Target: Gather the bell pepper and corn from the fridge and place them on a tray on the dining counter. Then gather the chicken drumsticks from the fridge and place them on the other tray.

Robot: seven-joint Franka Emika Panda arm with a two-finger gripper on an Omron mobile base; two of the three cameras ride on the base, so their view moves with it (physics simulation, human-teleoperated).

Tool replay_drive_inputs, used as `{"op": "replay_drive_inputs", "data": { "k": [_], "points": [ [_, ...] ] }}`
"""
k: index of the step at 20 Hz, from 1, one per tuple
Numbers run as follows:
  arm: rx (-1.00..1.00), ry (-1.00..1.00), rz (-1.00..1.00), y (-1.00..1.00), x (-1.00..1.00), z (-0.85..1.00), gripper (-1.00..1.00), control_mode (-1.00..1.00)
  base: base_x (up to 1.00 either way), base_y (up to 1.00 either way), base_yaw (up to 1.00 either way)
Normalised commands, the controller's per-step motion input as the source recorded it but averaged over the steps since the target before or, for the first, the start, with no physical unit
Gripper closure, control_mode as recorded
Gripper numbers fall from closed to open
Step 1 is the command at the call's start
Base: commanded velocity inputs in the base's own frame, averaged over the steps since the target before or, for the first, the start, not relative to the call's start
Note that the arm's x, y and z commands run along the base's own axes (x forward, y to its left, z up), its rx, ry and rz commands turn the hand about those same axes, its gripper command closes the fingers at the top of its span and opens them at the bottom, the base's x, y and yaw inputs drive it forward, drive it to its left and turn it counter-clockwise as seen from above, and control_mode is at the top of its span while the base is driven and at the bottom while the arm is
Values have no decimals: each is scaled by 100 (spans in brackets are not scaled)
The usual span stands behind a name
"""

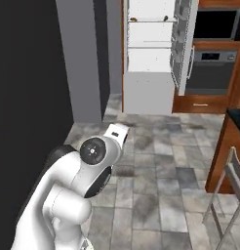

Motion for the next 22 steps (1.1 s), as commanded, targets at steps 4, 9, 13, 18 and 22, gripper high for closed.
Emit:
{"op": "replay_drive_inputs", "data": {
  "k": [4, 9, 13, 18, 22],
  "points": [
    [0, 0, 0, 0, 0, 0, -100, 100, 51, 42, 55],
    [0, 0, 0, 0, 0, 0, -100, 100, 73, -5, 22],
    [0, 0, 0, 0, 0, 0, -100, 100, 67, -12, 20],
    [0, 0, 0, 0, 0, 0, -100, 100, 53, -49, 14],
    [0, 0, 0, 0, 0, 0, -100, 100, 14, -87, 15]
  ]
}}
